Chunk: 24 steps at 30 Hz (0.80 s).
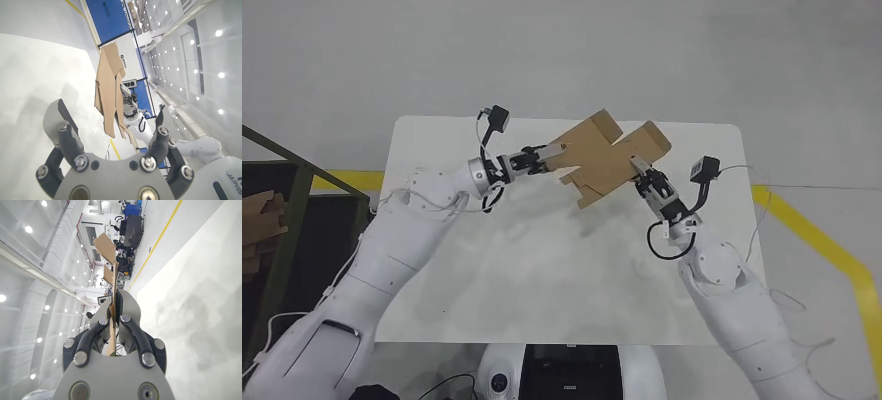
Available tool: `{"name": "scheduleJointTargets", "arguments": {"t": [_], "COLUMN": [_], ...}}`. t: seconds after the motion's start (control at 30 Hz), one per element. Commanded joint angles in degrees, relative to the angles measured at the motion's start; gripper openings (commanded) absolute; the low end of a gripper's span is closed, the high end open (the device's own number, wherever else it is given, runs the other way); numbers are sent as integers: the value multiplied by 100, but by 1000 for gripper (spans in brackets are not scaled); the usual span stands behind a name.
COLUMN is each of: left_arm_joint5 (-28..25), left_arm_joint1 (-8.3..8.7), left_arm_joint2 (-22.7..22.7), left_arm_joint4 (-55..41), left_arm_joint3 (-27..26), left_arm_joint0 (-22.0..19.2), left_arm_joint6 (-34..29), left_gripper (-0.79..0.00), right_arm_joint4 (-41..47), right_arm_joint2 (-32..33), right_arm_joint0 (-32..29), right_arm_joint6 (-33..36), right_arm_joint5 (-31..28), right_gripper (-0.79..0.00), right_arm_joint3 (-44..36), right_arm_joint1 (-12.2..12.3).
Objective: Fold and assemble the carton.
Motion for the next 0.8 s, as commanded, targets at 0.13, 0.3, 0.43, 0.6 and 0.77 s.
{"name": "scheduleJointTargets", "arguments": {"t": [0.13,0.3,0.43,0.6,0.77], "left_arm_joint5": [17,49,59,96,81], "left_arm_joint1": [-164,-247,-284,-314,-342], "left_arm_joint2": [285,339,315,261,201], "left_arm_joint4": [-36,-129,-175,-219,-231], "left_arm_joint3": [227,408,476,535,557], "left_arm_joint0": [-177,-234,-238,-242,-230], "left_arm_joint6": [131,195,191,110,89], "left_gripper": [0,0,-443,-610,-640], "right_arm_joint4": [35,62,48,77,33], "right_arm_joint2": [-26,30,31,-6,-15], "right_arm_joint0": [-20,-73,-61,2,30], "right_arm_joint6": [-41,-104,-70,-20,-49], "right_arm_joint5": [-79,-147,-138,-123,-98], "right_gripper": [-785,-785,-785,-785,-785], "right_arm_joint3": [47,66,81,168,219], "right_arm_joint1": [-48,-75,-99,-140,-174]}}
